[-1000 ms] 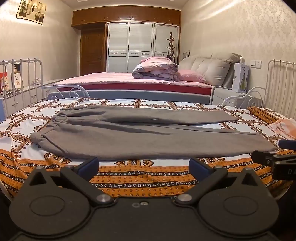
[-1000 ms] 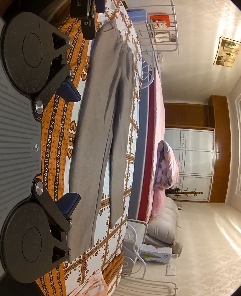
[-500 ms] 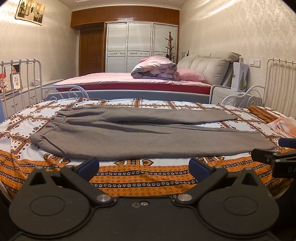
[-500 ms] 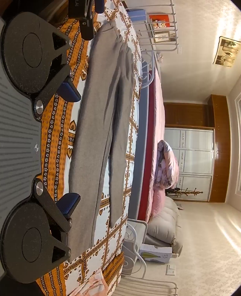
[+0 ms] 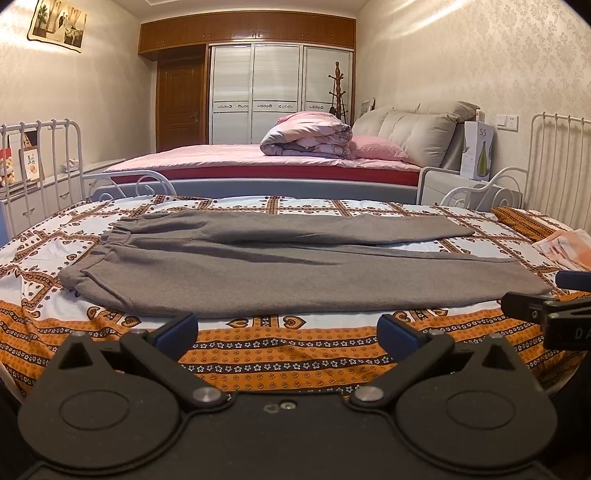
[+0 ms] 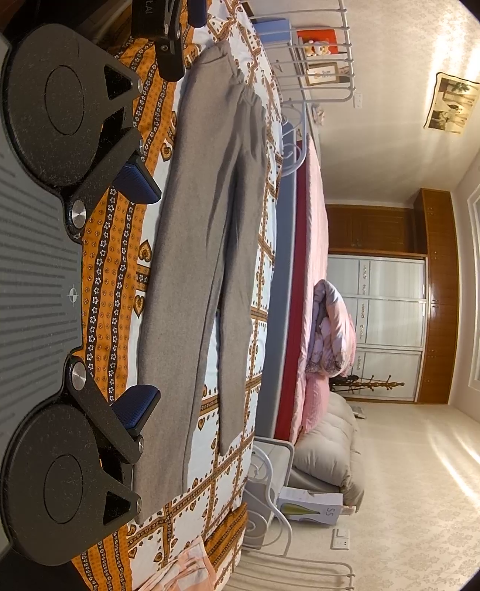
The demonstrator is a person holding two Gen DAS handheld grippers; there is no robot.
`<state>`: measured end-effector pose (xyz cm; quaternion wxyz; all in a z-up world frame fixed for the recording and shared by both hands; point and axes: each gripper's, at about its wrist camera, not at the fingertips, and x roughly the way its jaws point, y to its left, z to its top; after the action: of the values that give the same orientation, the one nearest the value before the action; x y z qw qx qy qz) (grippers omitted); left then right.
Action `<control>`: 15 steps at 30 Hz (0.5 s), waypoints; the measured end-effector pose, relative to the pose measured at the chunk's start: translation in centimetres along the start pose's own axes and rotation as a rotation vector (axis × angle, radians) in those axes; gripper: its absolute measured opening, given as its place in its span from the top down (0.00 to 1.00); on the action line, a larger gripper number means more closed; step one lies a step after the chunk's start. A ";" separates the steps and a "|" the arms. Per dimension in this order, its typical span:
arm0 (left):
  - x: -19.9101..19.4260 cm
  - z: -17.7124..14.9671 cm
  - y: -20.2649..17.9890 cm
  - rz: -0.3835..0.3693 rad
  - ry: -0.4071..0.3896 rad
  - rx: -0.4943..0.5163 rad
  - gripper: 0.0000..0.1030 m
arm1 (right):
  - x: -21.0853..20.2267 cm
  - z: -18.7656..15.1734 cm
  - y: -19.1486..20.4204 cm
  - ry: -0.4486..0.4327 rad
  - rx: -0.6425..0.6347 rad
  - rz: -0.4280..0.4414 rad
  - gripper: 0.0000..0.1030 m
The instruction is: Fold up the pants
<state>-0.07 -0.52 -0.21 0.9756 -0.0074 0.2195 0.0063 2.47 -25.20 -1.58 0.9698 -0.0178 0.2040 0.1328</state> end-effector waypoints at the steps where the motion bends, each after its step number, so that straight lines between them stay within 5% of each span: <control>1: 0.0 0.0 0.0 0.003 -0.001 0.001 0.06 | 0.0 0.0 0.0 -0.001 0.000 0.001 0.00; 15: 0.1 0.2 0.0 0.001 0.003 -0.003 0.06 | 0.0 0.0 0.0 -0.001 -0.002 0.002 0.00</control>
<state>0.06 -0.48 -0.08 0.9752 -0.0089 0.2208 0.0072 2.47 -25.15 -1.56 0.9697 -0.0184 0.2036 0.1340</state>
